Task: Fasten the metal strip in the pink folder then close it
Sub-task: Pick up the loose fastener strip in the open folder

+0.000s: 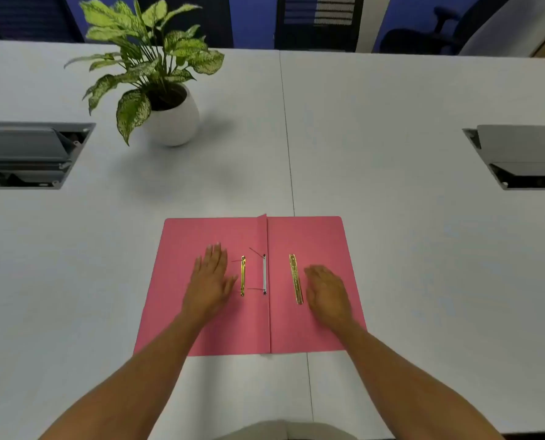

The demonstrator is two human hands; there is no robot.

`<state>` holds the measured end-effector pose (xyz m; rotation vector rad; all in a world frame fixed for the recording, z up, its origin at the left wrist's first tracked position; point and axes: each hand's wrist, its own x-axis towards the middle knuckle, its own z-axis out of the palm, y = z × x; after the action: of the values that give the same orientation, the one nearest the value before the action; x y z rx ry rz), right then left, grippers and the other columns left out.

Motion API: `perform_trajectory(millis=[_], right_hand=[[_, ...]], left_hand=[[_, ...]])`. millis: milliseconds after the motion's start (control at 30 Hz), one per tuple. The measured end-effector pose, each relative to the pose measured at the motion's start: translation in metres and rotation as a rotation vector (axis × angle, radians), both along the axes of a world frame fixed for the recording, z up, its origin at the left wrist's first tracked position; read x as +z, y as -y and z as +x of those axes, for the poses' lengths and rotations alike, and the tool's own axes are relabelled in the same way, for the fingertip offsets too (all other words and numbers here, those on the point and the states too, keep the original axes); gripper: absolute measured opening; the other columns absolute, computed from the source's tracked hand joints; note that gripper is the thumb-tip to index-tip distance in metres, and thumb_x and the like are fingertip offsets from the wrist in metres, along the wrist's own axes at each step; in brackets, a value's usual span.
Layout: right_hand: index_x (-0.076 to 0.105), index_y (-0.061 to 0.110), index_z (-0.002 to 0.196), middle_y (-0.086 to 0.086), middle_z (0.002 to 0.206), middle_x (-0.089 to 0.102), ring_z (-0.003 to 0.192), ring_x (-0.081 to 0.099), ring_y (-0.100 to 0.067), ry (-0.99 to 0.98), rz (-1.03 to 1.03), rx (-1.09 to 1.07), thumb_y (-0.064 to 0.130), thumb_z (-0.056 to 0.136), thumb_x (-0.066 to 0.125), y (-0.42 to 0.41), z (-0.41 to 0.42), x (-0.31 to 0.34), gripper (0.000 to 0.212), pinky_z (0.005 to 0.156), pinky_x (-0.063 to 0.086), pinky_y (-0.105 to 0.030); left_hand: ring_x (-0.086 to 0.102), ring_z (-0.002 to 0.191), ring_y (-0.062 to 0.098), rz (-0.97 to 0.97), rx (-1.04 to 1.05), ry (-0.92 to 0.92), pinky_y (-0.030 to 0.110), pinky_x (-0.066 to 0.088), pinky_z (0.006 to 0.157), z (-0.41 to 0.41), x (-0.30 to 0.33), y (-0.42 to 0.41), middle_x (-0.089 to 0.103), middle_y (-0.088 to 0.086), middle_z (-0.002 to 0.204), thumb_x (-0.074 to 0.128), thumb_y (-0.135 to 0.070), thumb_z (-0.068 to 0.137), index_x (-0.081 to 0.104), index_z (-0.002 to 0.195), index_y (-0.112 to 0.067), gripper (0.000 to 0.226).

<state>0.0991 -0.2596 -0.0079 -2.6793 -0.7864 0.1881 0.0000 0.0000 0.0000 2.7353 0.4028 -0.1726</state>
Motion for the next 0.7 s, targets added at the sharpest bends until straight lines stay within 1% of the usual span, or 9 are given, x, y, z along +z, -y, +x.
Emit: perform_trajectory(millis=[33,67,133,267,333,400,433,533,700], right_hand=[[0.062,0.009,0.119,-0.013,0.119,0.066,0.113,0.058,-0.030,-0.022,0.021,0.021,0.008,0.088,0.055,0.002,-0.004,-0.004,0.032,0.097,0.045,-0.042],[0.068,0.011,0.108,-0.009,0.106,0.071,0.100,0.063,-0.029,-0.038,0.049,0.029,0.008,0.088,0.057,0.003,-0.007,-0.006,0.023,0.088,0.050,-0.041],[0.072,0.014,0.095,-0.003,0.093,0.074,0.088,0.063,-0.025,-0.077,0.033,0.030,0.013,0.088,0.060,0.005,-0.015,-0.006,0.014,0.077,0.052,-0.040],[0.075,0.012,0.091,-0.004,0.087,0.075,0.083,0.062,-0.024,-0.061,0.031,0.041,0.014,0.085,0.067,0.003,-0.017,-0.012,0.011,0.073,0.053,-0.038],[0.075,0.012,0.091,-0.005,0.087,0.075,0.082,0.062,-0.024,-0.051,0.017,0.045,0.014,0.084,0.068,0.001,-0.017,-0.014,0.010,0.072,0.053,-0.039],[0.075,0.012,0.090,-0.005,0.087,0.075,0.082,0.062,-0.024,-0.044,0.000,0.059,0.013,0.083,0.069,0.000,-0.017,-0.015,0.009,0.071,0.053,-0.039],[0.075,0.013,0.089,-0.005,0.087,0.075,0.081,0.062,-0.024,-0.034,-0.009,0.064,0.013,0.082,0.069,0.000,-0.016,-0.016,0.009,0.071,0.053,-0.038],[0.074,0.013,0.087,-0.005,0.085,0.074,0.079,0.062,-0.023,-0.012,-0.037,0.072,0.013,0.081,0.071,-0.001,-0.017,-0.016,0.006,0.069,0.052,-0.035],[0.070,0.014,0.085,-0.004,0.081,0.072,0.072,0.061,-0.020,0.027,-0.118,0.083,0.008,0.077,0.074,-0.004,-0.020,-0.023,0.010,0.060,0.048,-0.032]], left_hand=[[-0.004,0.150,0.025,-0.030,-0.022,-0.035,0.036,-0.007,0.118,-0.003,-0.005,0.004,-0.009,0.004,0.158,0.005,-0.064,0.081,0.005,0.152,-0.009,0.090],[-0.003,0.150,0.026,-0.056,-0.056,-0.071,0.035,-0.005,0.118,-0.005,-0.008,0.008,-0.005,0.006,0.160,0.006,-0.063,0.079,0.004,0.152,-0.011,0.090],[-0.001,0.150,0.026,-0.089,-0.099,-0.147,0.037,-0.002,0.119,-0.012,-0.018,0.017,0.001,0.008,0.162,0.006,-0.065,0.077,0.002,0.152,-0.014,0.091],[-0.001,0.150,0.027,-0.124,-0.109,-0.208,0.043,0.002,0.120,-0.019,-0.036,0.027,0.003,0.007,0.163,0.005,-0.067,0.075,0.005,0.153,-0.018,0.092],[-0.002,0.150,0.027,-0.107,-0.105,-0.203,0.043,0.001,0.120,-0.022,-0.043,0.031,0.002,0.006,0.163,0.007,-0.064,0.081,0.003,0.153,-0.019,0.085],[-0.006,0.150,0.025,-0.095,-0.093,-0.186,0.042,-0.003,0.120,-0.025,-0.048,0.034,-0.002,0.004,0.162,0.015,-0.057,0.092,0.000,0.152,-0.019,0.072],[-0.009,0.149,0.024,-0.087,-0.093,-0.177,0.042,-0.005,0.119,-0.025,-0.051,0.034,-0.005,0.003,0.161,0.015,-0.055,0.094,-0.001,0.152,-0.020,0.070],[-0.016,0.145,0.020,-0.066,-0.095,-0.156,0.042,-0.008,0.118,-0.027,-0.055,0.037,-0.012,-0.001,0.156,0.003,-0.058,0.086,-0.002,0.152,-0.021,0.076],[-0.017,0.145,0.021,-0.068,-0.081,-0.142,0.042,-0.010,0.118,-0.030,-0.059,0.039,-0.016,-0.002,0.154,0.001,-0.057,0.085,-0.006,0.150,-0.022,0.074]])
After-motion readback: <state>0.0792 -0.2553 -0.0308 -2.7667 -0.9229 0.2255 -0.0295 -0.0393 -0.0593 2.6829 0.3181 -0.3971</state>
